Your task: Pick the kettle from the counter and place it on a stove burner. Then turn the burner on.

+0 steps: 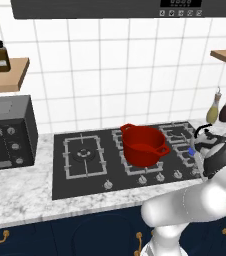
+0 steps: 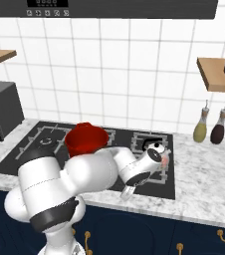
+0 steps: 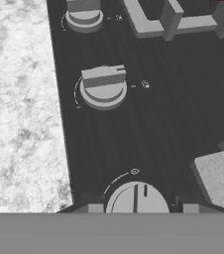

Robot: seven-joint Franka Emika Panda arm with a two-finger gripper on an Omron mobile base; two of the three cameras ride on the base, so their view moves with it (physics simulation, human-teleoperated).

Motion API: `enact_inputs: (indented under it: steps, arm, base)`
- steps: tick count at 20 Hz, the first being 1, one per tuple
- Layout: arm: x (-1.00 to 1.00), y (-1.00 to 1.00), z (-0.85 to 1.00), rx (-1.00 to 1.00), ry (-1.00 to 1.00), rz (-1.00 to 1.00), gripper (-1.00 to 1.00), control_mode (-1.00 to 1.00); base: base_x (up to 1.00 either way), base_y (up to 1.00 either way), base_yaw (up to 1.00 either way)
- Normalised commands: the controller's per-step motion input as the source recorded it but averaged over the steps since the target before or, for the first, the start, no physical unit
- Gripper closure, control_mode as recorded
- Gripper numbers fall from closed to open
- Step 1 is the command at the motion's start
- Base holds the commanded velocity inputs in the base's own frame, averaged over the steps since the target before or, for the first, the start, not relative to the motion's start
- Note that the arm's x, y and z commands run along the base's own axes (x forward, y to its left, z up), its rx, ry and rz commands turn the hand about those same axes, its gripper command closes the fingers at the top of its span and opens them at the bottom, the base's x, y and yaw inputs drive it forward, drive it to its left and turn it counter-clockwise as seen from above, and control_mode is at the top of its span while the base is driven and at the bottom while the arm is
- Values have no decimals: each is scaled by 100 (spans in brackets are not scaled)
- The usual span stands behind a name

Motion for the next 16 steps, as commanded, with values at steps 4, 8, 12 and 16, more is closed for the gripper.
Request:
enact_inputs:
  steps: [4,8,12,16]
  arm:
    - [0,0,1,0,0,0,-100,-100]
    - [0,-2,25,0,-8,0,-100,-100]
    - [0,-4,48,2,-17,0,-100,-100]
    - [9,-3,62,4,-25,0,-100,-100]
  base:
    - [0,0,0]
    - [0,0,0]
    - [0,0,0]
    - [0,0,0]
